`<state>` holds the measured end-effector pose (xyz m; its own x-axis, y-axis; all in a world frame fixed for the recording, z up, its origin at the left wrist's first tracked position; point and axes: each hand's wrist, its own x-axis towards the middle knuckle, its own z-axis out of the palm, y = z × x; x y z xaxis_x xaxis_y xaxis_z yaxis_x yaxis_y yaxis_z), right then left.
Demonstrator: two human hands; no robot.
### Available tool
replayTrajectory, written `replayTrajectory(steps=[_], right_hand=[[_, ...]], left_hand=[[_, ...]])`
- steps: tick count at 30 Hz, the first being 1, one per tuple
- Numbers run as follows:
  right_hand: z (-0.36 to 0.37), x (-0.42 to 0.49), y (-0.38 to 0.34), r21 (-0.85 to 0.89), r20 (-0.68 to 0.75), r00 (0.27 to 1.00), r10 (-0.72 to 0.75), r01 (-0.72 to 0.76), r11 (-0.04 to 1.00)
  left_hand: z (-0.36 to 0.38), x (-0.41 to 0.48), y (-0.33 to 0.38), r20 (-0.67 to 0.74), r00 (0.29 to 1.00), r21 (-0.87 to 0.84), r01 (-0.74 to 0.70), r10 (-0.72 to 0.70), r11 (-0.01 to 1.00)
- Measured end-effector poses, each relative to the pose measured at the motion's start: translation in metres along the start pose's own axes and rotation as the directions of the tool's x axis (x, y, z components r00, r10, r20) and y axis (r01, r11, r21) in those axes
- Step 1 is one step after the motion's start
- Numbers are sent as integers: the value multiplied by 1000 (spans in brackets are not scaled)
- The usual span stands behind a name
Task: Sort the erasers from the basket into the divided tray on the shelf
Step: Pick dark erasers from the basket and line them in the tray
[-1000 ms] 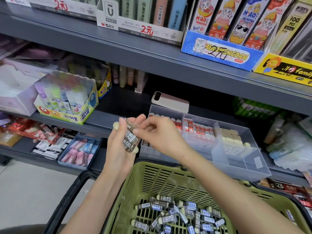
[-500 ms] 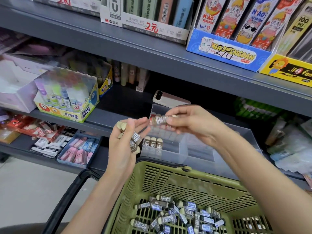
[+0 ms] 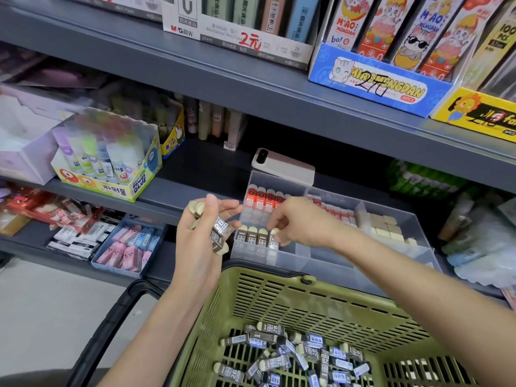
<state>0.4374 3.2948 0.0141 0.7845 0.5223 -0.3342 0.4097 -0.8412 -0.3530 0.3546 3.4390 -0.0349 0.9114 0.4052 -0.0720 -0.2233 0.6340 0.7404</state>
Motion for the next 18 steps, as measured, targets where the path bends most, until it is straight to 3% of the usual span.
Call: replayTrajectory(steps=[3, 9, 11, 12, 14, 16, 18], right_hand=[[15, -2, 0, -158, -103, 992, -68, 52, 986], [17, -9, 2, -104, -160, 984, -85, 68, 992], [11, -16, -2, -131, -261, 960, -103, 71, 989], [7, -20, -6, -98, -326, 939, -112, 84, 992], [0, -31, -19, 140, -405, 909, -96, 165, 976], [-3, -44, -40, 358, -412, 905, -108, 269, 894], [2, -52, -55, 322, -438, 883, -171, 332, 887]], left_hand=[[0, 0, 1, -8, 1000, -3, 10, -10, 1000], [-1, -1, 2, 11, 1000, -34, 28, -28, 999], [-2, -2, 4, 43, 998, -70, 38, -35, 997], [-2, -2, 6, 65, 997, -95, 43, -36, 995], [0, -2, 10, 101, 994, -155, 59, -43, 986], [5, -4, 14, 121, 990, -207, 91, -67, 974], [13, -9, 17, 149, 981, -234, 154, -122, 960]])
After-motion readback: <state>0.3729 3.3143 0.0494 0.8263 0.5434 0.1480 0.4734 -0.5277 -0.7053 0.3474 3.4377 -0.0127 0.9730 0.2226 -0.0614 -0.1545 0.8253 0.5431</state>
